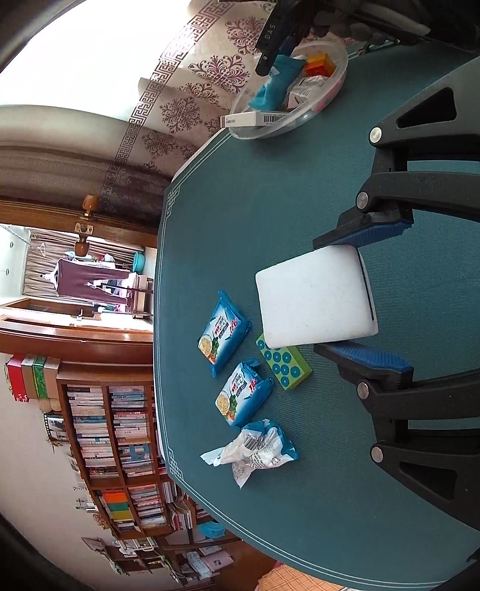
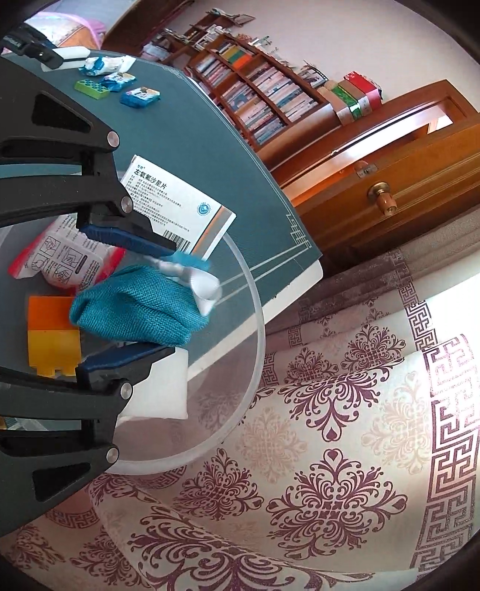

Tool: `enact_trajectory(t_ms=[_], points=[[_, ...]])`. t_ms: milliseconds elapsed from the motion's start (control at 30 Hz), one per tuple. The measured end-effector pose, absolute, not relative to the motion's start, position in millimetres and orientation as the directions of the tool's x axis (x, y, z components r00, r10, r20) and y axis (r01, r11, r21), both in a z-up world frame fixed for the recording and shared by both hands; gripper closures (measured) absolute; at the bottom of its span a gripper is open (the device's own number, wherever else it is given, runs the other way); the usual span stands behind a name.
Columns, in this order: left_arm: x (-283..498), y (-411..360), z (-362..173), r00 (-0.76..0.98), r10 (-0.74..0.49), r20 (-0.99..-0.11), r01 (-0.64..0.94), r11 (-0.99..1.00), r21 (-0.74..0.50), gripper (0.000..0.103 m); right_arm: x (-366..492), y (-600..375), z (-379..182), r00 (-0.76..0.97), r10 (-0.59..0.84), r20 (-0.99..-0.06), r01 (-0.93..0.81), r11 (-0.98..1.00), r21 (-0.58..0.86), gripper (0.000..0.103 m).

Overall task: Organize objects
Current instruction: 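Carry the sponge toward the clear bowl while the right gripper carries the blue cloth there, then release the blue cloth into the bowl with the right gripper while the left gripper lowers the sponge in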

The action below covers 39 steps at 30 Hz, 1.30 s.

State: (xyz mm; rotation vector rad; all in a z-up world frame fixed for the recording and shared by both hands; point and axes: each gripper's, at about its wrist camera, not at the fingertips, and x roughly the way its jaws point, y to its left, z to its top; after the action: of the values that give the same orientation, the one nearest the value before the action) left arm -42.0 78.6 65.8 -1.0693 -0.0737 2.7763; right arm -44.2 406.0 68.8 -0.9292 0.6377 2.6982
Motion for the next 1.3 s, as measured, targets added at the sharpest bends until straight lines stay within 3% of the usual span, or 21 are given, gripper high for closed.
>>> enact_trajectory(t_ms=[700, 1000, 1300], points=[[-37.4, 173.4, 75.2, -0.659, 0.339, -0.672, -0.361, -0.926, -0.112, 0.052, 24.7, 374.4, 80.2, -0.810, 0.211, -0.547, -0.282, -0.958, 0.047, 0.049], [-43.3, 232.5, 84.3, -0.600, 0.443, -0.666, -0.499, -0.858, -0.120, 0.052, 41.5, 377.7, 79.4, -0.821, 0.182, -0.541, -0.251, -0.966, 0.056, 0.049], [-55.1, 281.8, 79.5, -0.568, 0.469, -0.677, -0.581, -0.810, -0.074, 0.052, 46.5, 397.8, 80.4, -0.826, 0.172, -0.538, -0.272, -0.956, 0.111, 0.049]])
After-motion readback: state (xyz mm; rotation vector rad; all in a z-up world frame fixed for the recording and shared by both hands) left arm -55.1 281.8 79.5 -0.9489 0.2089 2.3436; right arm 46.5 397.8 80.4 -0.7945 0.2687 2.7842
